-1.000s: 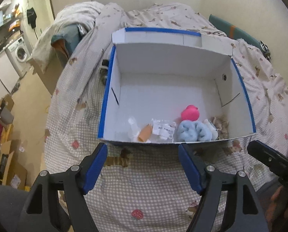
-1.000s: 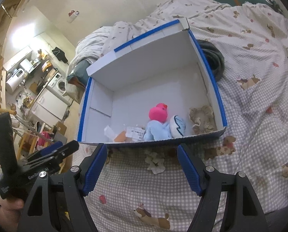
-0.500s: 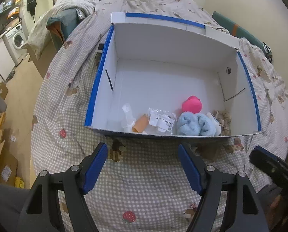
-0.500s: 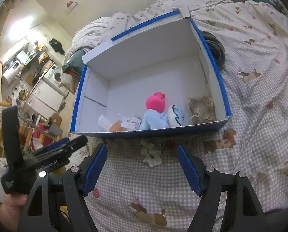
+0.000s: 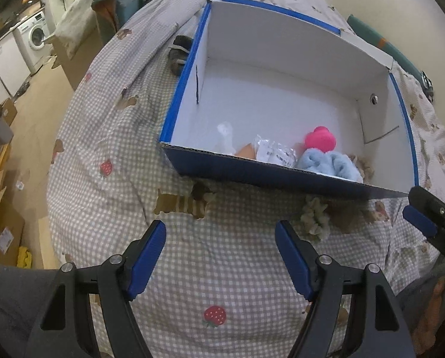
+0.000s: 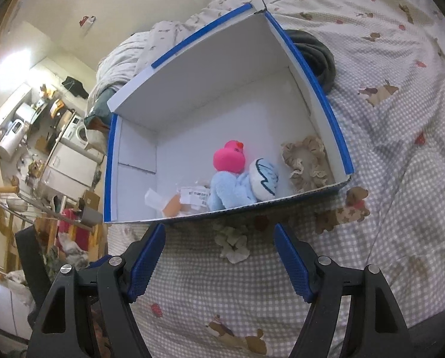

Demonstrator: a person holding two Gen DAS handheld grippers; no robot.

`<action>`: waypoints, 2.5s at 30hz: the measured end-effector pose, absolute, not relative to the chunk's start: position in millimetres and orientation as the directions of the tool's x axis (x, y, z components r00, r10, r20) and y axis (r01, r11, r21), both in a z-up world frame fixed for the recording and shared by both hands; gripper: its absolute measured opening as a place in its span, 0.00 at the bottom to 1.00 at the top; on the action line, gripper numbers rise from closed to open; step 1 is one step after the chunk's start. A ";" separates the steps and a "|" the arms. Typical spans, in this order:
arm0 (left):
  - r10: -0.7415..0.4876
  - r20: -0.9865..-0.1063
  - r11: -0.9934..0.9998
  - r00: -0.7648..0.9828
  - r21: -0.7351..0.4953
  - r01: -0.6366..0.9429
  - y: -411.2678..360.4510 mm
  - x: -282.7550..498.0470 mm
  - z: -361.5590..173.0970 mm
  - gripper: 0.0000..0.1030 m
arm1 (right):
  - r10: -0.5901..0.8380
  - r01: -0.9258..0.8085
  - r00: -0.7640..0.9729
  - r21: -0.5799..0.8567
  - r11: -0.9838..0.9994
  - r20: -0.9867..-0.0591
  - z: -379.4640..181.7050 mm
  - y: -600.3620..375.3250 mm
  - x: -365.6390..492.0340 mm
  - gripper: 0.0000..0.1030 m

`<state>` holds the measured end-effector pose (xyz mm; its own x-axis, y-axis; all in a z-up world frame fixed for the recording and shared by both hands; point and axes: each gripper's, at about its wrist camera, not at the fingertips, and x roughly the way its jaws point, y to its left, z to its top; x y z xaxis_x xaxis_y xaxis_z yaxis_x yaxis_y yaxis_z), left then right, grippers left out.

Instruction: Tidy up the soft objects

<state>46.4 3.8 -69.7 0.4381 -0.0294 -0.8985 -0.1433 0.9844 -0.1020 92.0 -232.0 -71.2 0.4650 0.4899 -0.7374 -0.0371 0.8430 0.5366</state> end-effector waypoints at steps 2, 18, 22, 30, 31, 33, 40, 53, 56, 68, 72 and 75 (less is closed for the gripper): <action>-0.032 -0.908 0.987 0.419 -0.095 -0.132 1.9 49.2 -71.3 0.71 | 0.496 -0.031 0.460 0.545 0.838 -0.736 -71.8 -234.6 91.0 0.77; -0.155 -0.939 0.988 0.308 -0.142 0.065 -77.3 106.5 -120.1 0.71 | 0.453 0.094 0.435 0.539 0.837 -0.778 -93.7 -257.5 93.3 0.77; -0.183 -0.937 0.983 0.298 -0.170 0.070 -87.3 112.9 -126.1 0.71 | 0.430 0.102 0.457 0.526 0.844 -0.779 -91.8 -257.1 94.7 0.77; -0.201 -0.955 0.976 0.219 -0.175 0.133 -114.1 127.2 -155.0 0.53 | 0.415 0.129 0.430 0.509 0.851 -0.802 -101.1 -260.5 98.4 0.77; -0.176 -0.961 0.980 0.215 -0.151 0.129 -115.2 128.9 -160.3 0.46 | 0.418 0.131 0.428 0.513 0.849 -0.801 -101.6 -260.1 99.6 0.77; -0.168 -0.966 0.982 0.196 -0.147 0.115 -113.9 131.5 -168.1 0.45 | 0.413 0.129 0.428 0.507 0.852 -0.804 -101.6 -258.6 101.6 0.77; -0.166 -0.966 0.981 0.200 -0.140 0.138 -113.6 130.6 -166.3 0.16 | 0.392 0.132 0.412 0.479 0.868 -0.823 -105.8 -252.2 107.3 0.77; -0.131 -0.951 0.989 0.282 -0.106 0.101 -53.5 88.7 -92.8 0.15 | 0.267 0.085 0.265 0.299 0.951 -0.926 -147.2 -208.3 133.5 0.77; -0.130 -0.946 0.990 0.295 -0.109 0.086 -34.8 77.4 -79.6 0.15 | 0.208 0.074 0.257 0.234 0.969 -0.944 -159.9 -194.7 143.6 0.77; -0.090 -0.936 0.996 0.339 -0.092 0.012 6.0 62.2 -77.7 0.15 | 0.069 -0.003 0.281 0.071 0.997 -0.957 -181.0 -163.0 149.7 0.33; -0.100 -0.938 0.994 0.331 -0.107 -0.001 1.4 67.1 -84.1 0.15 | 0.066 -0.037 0.311 0.057 0.998 -0.948 -174.8 -155.6 142.4 0.17; -0.110 -0.937 0.993 0.332 -0.117 0.001 0.7 67.1 -84.1 0.15 | 0.106 -0.047 0.331 0.096 0.994 -0.938 -165.3 -153.8 135.6 0.13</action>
